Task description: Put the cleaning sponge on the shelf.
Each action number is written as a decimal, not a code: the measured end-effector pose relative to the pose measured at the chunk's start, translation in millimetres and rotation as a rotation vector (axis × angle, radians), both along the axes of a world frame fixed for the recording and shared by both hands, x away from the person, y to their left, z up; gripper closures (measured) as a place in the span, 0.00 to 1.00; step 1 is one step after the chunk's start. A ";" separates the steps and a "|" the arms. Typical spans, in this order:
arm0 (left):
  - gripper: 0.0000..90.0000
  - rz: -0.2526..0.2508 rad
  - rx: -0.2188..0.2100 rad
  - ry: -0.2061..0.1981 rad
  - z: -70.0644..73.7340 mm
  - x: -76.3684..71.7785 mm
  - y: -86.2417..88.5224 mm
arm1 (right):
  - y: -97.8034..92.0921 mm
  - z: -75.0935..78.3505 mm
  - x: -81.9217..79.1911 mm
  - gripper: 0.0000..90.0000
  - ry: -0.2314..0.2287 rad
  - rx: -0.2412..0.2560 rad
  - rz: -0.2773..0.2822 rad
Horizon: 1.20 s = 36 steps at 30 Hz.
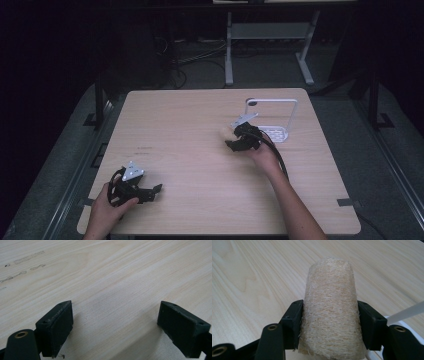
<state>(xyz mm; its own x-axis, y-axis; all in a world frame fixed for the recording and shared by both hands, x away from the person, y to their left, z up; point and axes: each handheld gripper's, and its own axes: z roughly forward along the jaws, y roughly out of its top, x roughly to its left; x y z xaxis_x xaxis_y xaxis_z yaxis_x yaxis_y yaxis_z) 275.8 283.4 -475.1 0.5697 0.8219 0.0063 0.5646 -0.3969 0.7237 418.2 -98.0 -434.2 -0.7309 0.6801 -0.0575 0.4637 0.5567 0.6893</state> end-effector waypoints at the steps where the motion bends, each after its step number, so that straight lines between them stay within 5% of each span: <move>1: 0.14 0.001 0.000 0.000 0.0 0.0 0.0 | -1.2 0.4 -0.8 0.47 -0.002 0.002 0.002; 36: 0.14 -0.001 0.000 0.001 0.1 0.0 0.1 | -44.0 5.4 -23.2 0.47 -0.018 0.056 0.007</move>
<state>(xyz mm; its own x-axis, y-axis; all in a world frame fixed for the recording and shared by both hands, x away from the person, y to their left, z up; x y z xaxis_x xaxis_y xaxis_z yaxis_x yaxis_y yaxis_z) 275.9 283.5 -475.0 0.5703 0.8214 0.0059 0.5651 -0.3975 0.7230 395.0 -142.0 -428.8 -0.7347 0.6776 -0.0324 0.4476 0.5201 0.7274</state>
